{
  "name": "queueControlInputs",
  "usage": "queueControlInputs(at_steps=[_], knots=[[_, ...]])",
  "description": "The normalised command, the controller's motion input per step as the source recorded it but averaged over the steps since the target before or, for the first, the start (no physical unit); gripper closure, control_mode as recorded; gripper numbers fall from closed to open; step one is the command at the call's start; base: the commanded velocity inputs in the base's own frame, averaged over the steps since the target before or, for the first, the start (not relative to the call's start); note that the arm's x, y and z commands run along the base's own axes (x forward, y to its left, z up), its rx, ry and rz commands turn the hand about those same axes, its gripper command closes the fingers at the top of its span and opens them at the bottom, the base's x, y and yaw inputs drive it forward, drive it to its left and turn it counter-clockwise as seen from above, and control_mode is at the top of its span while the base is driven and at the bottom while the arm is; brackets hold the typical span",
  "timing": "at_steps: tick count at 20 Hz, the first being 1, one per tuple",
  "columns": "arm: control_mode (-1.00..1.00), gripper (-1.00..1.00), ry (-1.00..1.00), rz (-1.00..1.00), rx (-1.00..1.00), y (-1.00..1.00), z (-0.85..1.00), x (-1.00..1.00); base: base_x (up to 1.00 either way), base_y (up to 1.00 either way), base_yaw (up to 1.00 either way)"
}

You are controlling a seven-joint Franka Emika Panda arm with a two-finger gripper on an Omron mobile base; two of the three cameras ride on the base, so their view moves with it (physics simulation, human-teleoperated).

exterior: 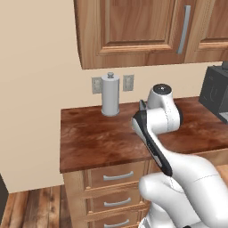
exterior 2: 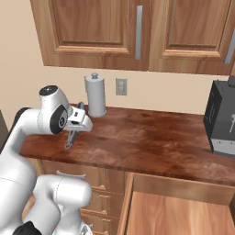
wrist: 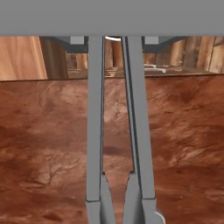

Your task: Take the tongs from the drawer on the right and place them on the dining counter next to the tray containing the hot dog.

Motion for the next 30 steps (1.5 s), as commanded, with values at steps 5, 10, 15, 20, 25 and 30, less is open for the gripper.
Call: queueControlInputs(at_steps=[5, 10, 15, 20, 25, 30], knots=[[-1.0, 1.0, 0.0, 0.05, 0.0, 0.0, 0.11, 0.0, 0.0, 0.0, 0.0], [-1.0, 1.0, 0.0, 0.0, 0.0, 0.01, 0.01, -0.01, 0.0, 0.0, 0.0], [-1.0, 1.0, 0.0, 0.0, 0.0, 0.0, 0.0, -0.01, 0.0, 0.0, 0.0], [-1.0, 1.0, -0.02, 0.0, 0.0, 0.0, 0.04, -0.06, 0.0, 0.0, 0.0], [-1.0, 1.0, -0.08, 0.0, 0.0, 0.0, 0.11, -0.09, 0.0, 0.0, 0.0], [-1.0, 1.0, -0.07, 0.0, 0.0, 0.0, 0.13, -0.08, 0.0, 0.0, 0.0]])
